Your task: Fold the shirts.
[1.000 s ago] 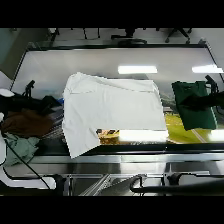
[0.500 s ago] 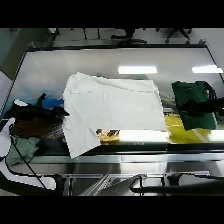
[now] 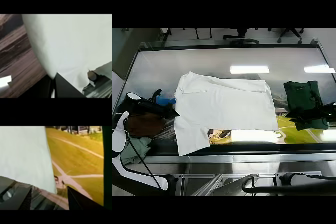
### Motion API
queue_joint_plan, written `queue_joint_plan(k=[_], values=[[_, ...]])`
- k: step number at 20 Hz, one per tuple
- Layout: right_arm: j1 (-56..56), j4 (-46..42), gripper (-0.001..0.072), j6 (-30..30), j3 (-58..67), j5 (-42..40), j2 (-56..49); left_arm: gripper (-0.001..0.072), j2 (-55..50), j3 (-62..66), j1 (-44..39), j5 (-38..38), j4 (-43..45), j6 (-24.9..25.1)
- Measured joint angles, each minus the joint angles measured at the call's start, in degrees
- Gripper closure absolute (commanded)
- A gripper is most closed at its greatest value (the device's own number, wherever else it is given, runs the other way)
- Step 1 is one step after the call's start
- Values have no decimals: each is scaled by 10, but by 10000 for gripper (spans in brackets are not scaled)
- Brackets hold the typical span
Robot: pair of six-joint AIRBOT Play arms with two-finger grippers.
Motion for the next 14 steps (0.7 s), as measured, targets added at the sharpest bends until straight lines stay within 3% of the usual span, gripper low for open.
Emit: queue_joint_plan(k=[7, 8, 9, 12, 14], values=[[82, 13, 214, 0, -65, -49, -33, 694, -1, -4, 3, -16, -1, -7], [91, 18, 251, 0, -67, -59, -37, 693, 0, -5, 3, -17, -2, -7], [98, 25, 401, -1, -69, -69, -41, 693, 0, -5, 3, -18, -2, -7], [111, 46, 694, -20, -73, -101, -49, 693, 7, -6, 3, -21, -3, -9], [114, 62, 692, -27, -70, -107, -49, 693, 22, -6, 3, -21, -4, -8]])
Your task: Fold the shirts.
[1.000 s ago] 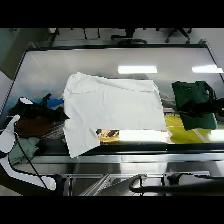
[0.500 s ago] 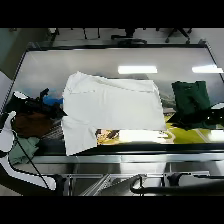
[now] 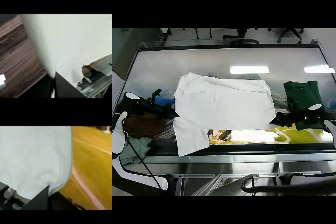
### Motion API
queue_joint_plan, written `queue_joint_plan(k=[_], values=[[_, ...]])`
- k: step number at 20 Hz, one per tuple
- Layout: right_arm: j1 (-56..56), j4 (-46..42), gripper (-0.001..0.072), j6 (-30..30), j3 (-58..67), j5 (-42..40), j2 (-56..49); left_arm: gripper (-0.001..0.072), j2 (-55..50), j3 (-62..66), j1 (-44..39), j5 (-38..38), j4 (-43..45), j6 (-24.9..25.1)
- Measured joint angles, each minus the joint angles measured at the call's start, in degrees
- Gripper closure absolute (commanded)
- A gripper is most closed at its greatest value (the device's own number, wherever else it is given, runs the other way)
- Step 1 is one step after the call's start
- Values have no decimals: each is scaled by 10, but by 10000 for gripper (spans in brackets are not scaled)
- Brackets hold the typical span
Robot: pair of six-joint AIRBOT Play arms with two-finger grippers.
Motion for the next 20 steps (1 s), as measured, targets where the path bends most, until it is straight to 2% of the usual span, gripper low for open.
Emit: queue_joint_plan(k=[5, 10, 13, 16, 20], values=[[-4, 88, 693, -12, 89, 63, 72, 693, 101, 35, 2, -24, -18, 0], [-24, 164, 693, 12, 300, 101, 212, 694, 270, 173, 18, -46, -135, -5], [-39, 175, 693, 26, 432, 75, 285, 694, 372, 283, 49, -25, -168, -16], [-50, 148, 693, 50, 530, 46, 324, 694, 446, 369, 88, -4, -173, -23], [-55, 111, 693, 76, 584, 45, 327, 694, 475, 417, 79, 3, -130, -31]])
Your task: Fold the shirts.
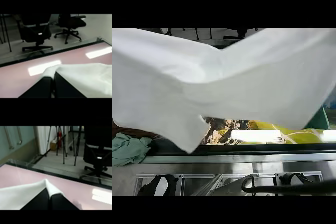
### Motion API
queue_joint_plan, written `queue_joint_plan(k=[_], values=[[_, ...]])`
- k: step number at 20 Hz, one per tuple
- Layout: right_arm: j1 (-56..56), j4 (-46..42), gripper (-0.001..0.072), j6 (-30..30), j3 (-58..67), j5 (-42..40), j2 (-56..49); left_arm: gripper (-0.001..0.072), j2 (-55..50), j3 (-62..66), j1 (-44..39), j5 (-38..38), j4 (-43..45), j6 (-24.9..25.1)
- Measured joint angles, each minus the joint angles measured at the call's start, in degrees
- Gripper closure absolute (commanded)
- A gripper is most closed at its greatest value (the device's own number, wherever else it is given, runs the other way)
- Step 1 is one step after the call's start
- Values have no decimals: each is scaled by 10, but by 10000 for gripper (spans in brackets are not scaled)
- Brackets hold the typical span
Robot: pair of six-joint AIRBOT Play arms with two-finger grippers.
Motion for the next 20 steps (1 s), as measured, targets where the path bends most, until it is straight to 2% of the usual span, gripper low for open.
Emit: queue_joint_plan(k=[4, 7, 12, 15, 20], values=[[0, -3, 694, 13, -18, 48, -59, 694, -45, -55, -86, -6, 45, -4], [14, 3, 694, -1, -104, 63, -124, 693, -117, -136, -164, 12, 122, -4], [36, -11, 694, -38, -244, -4, -271, 694, -303, -221, -233, 94, 223, -9], [40, -8, 695, -53, -260, -50, -370, 693, -435, -183, -239, 114, 244, -22], [42, 23, 694, -75, -234, -113, -479, 694, -603, -35, -247, 118, 262, -40]])
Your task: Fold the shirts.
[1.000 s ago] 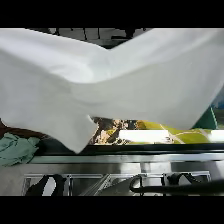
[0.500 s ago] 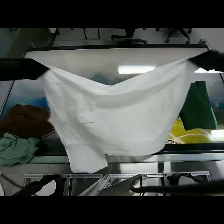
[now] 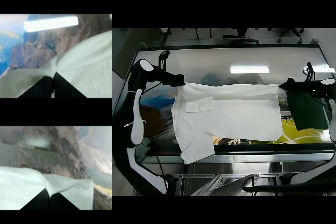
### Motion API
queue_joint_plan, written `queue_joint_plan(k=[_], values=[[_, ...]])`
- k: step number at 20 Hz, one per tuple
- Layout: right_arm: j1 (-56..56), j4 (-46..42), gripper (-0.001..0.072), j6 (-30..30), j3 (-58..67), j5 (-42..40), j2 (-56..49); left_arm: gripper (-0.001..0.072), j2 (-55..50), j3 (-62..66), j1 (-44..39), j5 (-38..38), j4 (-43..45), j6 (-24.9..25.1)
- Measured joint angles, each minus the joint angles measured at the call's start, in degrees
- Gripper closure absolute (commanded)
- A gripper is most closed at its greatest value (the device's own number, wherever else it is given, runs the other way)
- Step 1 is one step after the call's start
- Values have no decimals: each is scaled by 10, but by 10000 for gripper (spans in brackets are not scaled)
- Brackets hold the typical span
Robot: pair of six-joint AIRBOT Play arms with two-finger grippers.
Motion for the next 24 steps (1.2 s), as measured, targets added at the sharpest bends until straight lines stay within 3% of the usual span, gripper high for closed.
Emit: queue_joint_plan(k=[8, 18, 19, 20, 21, 24], values=[[7, -63, 693, -21, 19, 11, -36, 694, -57, 42, 3, -58, 21, -35], [22, -139, 680, -25, 20, 22, -45, 685, -73, 15, 6, -85, 23, -32], [22, -141, 559, -25, 20, 22, -45, 459, -74, 14, 5, -90, 23, -31], [23, -145, 413, -25, 20, 22, -44, 147, -74, 14, 5, -98, 23, -31], [24, -145, 388, -25, 20, 22, -43, 106, -74, 15, 4, -107, 23, -31], [22, -150, 389, -21, 20, 35, -24, 111, -74, 29, 8, -157, 22, -55]])
